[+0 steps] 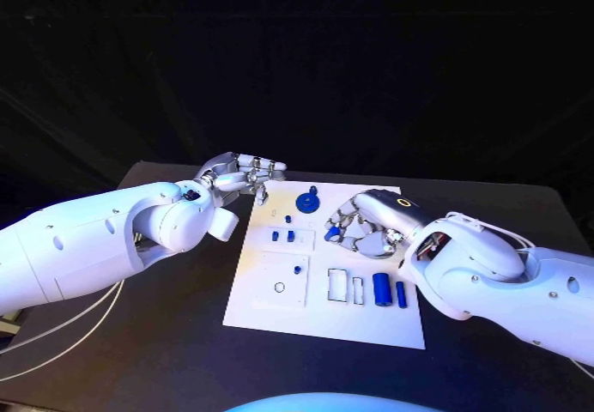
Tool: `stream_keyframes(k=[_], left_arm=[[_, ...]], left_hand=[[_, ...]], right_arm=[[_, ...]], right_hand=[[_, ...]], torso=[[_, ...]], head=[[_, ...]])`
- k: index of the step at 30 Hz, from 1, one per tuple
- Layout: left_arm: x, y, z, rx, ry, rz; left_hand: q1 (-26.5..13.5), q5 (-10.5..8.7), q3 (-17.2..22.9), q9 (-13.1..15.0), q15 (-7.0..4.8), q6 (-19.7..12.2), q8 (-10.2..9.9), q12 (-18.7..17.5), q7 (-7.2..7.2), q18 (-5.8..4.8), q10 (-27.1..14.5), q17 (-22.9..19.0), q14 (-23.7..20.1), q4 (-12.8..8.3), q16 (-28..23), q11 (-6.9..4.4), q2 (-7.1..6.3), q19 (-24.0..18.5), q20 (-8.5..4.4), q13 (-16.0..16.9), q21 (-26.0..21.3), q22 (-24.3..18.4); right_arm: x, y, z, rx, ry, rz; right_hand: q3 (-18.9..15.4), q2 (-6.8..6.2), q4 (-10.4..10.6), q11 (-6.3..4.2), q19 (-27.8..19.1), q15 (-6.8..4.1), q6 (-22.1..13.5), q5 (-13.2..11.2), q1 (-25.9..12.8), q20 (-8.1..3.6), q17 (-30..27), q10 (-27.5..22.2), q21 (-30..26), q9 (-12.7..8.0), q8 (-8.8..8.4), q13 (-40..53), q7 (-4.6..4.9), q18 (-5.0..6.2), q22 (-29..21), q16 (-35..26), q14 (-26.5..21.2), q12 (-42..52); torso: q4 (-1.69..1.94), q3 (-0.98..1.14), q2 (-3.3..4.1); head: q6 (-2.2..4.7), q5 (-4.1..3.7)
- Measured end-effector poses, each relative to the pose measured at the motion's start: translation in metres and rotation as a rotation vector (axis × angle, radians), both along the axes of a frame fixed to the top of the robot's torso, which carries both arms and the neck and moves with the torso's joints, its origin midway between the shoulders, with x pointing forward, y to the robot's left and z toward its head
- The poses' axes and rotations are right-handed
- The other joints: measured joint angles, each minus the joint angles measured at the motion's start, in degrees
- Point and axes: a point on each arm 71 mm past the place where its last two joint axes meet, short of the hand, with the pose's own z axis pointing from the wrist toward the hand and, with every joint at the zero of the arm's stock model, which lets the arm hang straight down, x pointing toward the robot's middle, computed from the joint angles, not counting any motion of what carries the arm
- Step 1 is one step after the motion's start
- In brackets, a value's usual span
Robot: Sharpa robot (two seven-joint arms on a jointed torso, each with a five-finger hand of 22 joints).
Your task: Assemble the parts on the task board
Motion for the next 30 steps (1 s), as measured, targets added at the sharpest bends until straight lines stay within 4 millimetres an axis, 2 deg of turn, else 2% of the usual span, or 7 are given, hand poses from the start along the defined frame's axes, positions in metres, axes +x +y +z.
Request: stream_keyframes(k=[8, 15, 30], left_arm=[[0.002, -0.003, -0.001, -0.001, 0.001, -0.004], [0.002, -0.005, -0.002, -0.002, 0.002, -0.008], [0.001, -0.006, -0.001, -0.004, 0.002, -0.013]], left_hand=[[0.0, 0.0, 0.0, 0.0, 0.0, 0.0, 0.0, 0.0, 0.0, 0.0, 0.0, 0.0, 0.0, 0.0, 0.0, 0.0, 0.0, 0.0, 0.0, 0.0, 0.0, 0.0], [0.0, 0.0, 0.0, 0.0, 0.0, 0.0, 0.0, 0.0, 0.0, 0.0, 0.0, 0.0, 0.0, 0.0, 0.0, 0.0, 0.0, 0.0, 0.0, 0.0, 0.0, 0.0], [0.0, 0.0, 0.1, 0.0, 0.0, 0.0, 0.0, 0.2, 0.0, 0.0, 0.0, -0.1, 0.0, -0.1, 0.0, 0.0, 0.0, 0.0, 0.0, 0.0, 0.0, 0.0]], right_arm=[[-0.021, 0.047, -0.02, 0.055, 0.065, 0.104], [-0.029, 0.071, -0.041, 0.062, 0.104, 0.147], [-0.026, 0.085, -0.069, 0.007, 0.134, 0.158]], right_hand=[[0.0, 0.0, 0.0, 0.0, 0.0, 0.0, -0.1, 0.3, 0.0, 0.0, 0.0, 0.0, 0.0, 0.0, 0.0, 0.0, -0.09, 0.0, 0.0, 0.0, 0.0, -0.2], [0.0, -0.1, 0.0, 0.01, 0.0, 0.0, -0.1, 0.6, -0.1, 0.0, -0.1, 0.0, 0.0, 0.0, 0.0, 0.0, -0.1, 0.0, 0.0, 0.0, 0.0, -0.2], [0.0, -0.25, 0.0, 0.01, 0.0, 0.0, -0.1, 0.9, -0.2, 0.01, -0.1, 0.0, 0.0, 0.0, 0.0, 0.0, -0.07, 0.0, 0.0, 0.0, 0.0, -0.4]], torso=[[0.19, -0.08, -0.16], [0.13, -0.12, -0.16], [0.15, -0.05, -0.11]], head=[[-0.43, 0.83], [-0.8, 1.9], [-1.47, 2.75]])
